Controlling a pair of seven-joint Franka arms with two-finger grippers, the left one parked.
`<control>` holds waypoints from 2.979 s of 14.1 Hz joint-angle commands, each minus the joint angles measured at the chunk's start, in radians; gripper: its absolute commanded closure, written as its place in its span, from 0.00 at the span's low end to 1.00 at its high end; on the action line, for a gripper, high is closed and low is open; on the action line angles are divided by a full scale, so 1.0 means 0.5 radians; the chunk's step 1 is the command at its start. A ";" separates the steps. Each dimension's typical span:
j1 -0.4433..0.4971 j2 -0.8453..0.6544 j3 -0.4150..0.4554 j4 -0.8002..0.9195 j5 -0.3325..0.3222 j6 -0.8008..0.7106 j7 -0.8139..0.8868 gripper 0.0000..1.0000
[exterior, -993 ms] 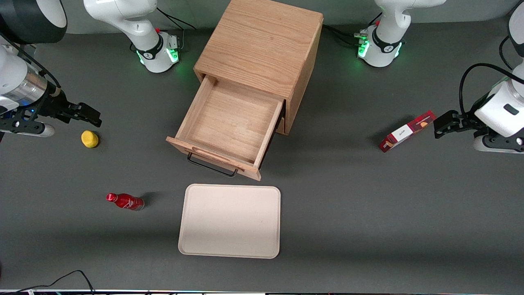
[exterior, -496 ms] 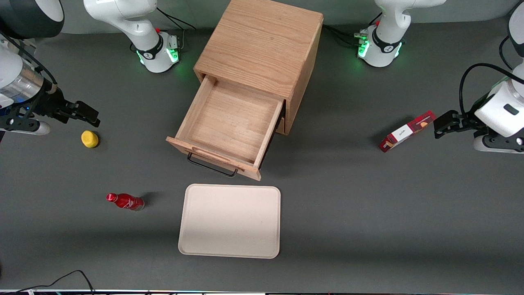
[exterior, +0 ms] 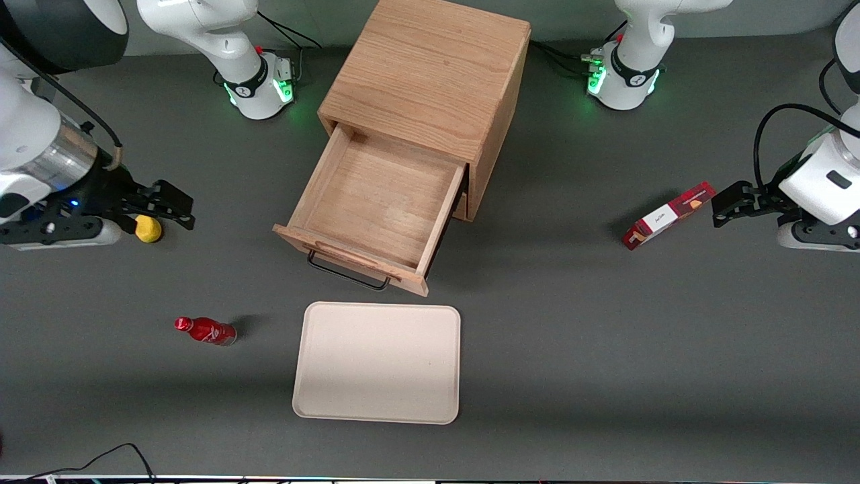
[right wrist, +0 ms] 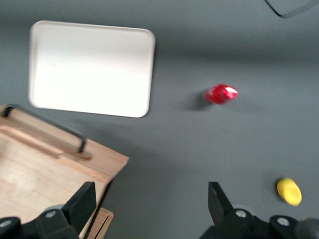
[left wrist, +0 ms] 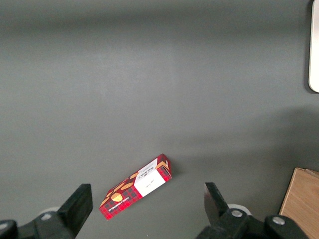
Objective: Close top drawer
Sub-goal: 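Move the right gripper to the open drawer's front panel, then position the right gripper against the drawer front beside the black handle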
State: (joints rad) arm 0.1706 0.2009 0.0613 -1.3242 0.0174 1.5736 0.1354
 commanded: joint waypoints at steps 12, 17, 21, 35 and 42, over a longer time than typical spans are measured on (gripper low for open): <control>0.140 0.877 0.393 0.752 -0.010 -0.046 -1.181 0.00; 0.110 1.012 0.387 0.804 0.011 -0.042 -1.559 0.00; 0.076 1.107 0.381 0.835 0.076 0.052 -1.578 0.00; 0.094 1.193 0.384 0.805 0.174 0.111 -1.338 0.00; 0.079 1.187 0.393 0.731 0.180 0.083 -1.311 0.00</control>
State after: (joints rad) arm 0.2143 0.7961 0.2503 -0.9567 0.0905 1.6264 -0.5517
